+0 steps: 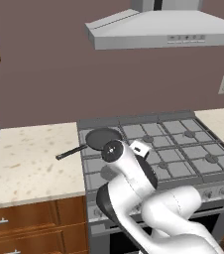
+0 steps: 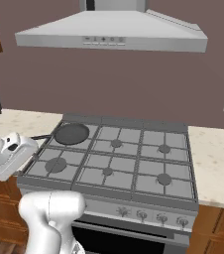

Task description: Turn off the rear left burner of the stove.

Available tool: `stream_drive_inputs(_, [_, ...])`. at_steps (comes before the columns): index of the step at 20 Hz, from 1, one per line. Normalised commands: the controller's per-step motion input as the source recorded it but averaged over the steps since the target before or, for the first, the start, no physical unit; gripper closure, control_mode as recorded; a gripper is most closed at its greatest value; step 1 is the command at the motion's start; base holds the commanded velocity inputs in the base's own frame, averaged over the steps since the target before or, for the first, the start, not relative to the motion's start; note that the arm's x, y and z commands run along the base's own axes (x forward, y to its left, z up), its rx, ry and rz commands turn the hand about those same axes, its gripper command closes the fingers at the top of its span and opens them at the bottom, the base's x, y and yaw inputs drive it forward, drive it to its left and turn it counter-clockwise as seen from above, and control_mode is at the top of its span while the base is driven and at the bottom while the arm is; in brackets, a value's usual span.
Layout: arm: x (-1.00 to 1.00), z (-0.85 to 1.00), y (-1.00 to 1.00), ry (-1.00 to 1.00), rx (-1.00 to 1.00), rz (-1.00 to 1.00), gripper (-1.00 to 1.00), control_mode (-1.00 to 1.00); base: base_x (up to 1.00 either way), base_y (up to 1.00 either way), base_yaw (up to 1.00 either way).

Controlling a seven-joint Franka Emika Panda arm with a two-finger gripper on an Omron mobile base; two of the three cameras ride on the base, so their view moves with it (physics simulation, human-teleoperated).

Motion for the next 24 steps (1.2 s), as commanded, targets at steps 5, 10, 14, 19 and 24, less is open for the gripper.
stream_drive_inputs(5, [-0.01, -0.3, 0.45, 0.03, -0.15, 0.14, -1.0, -1.0, 0.0, 0.0, 0.0])
stream_drive_inputs(10, [-0.1, -0.33, 0.24, -0.05, -0.15, 0.17, -1.0, -1.0, 0.0, 0.0, 0.0])
stream_drive_inputs(14, [-0.09, -0.33, 0.1, -0.01, -0.06, 0.17, -1.0, -1.0, 0.0, 0.0, 0.0])
stream_drive_inputs(19, [0.0, -0.21, 0.11, -0.01, -0.02, 0.1, -1.0, -1.0, 0.0, 0.0, 0.0])
stream_drive_inputs(24, [-0.02, -0.34, 0.0, -0.03, 0.0, 0.01, -1.0, -1.0, 0.0, 0.0, 0.0])
